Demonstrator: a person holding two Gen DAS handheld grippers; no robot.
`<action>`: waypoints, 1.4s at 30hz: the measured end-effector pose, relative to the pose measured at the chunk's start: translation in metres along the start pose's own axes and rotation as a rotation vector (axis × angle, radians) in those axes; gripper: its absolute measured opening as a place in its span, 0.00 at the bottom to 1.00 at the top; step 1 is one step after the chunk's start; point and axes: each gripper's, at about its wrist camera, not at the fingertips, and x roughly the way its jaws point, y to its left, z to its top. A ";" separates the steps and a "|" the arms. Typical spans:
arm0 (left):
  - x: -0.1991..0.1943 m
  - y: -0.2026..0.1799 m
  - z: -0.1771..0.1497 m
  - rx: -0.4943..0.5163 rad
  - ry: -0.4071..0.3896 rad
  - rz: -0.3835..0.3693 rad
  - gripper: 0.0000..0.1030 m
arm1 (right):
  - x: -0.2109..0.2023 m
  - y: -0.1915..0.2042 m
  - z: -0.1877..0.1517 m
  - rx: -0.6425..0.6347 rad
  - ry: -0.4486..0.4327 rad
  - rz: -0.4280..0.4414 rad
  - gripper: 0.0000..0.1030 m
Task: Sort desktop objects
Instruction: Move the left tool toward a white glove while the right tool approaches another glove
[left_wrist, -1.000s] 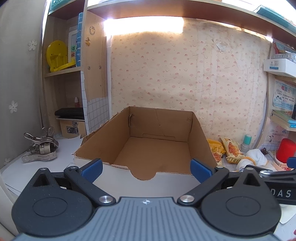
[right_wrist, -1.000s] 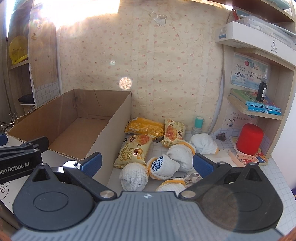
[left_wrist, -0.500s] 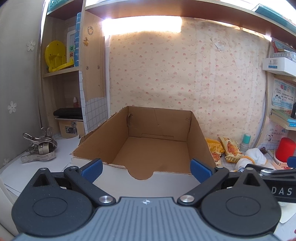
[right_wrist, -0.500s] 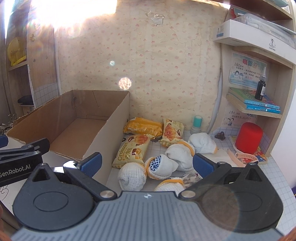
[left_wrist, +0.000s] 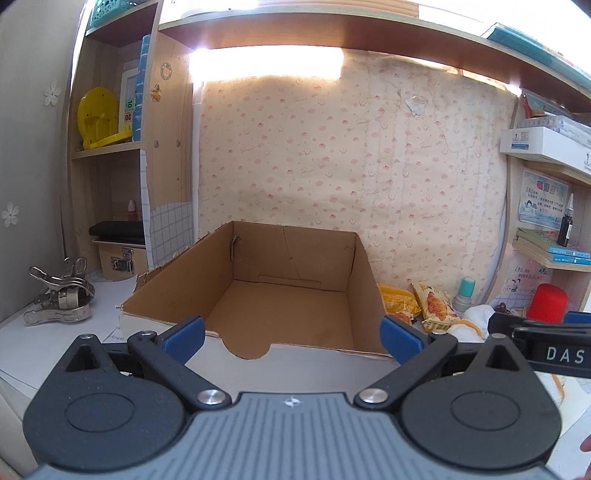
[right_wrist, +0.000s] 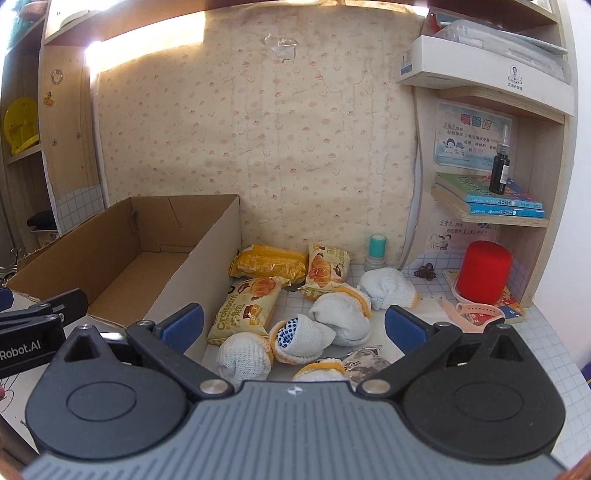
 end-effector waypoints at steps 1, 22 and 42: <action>-0.001 -0.003 -0.001 0.004 -0.007 -0.006 1.00 | -0.004 -0.006 -0.001 0.011 -0.026 0.010 0.98; 0.007 -0.080 -0.058 0.091 0.030 -0.190 1.00 | -0.002 -0.112 -0.058 0.008 -0.033 0.027 0.98; 0.006 -0.043 -0.057 0.073 0.009 -0.103 1.00 | 0.031 -0.050 -0.075 -0.134 0.056 0.187 0.98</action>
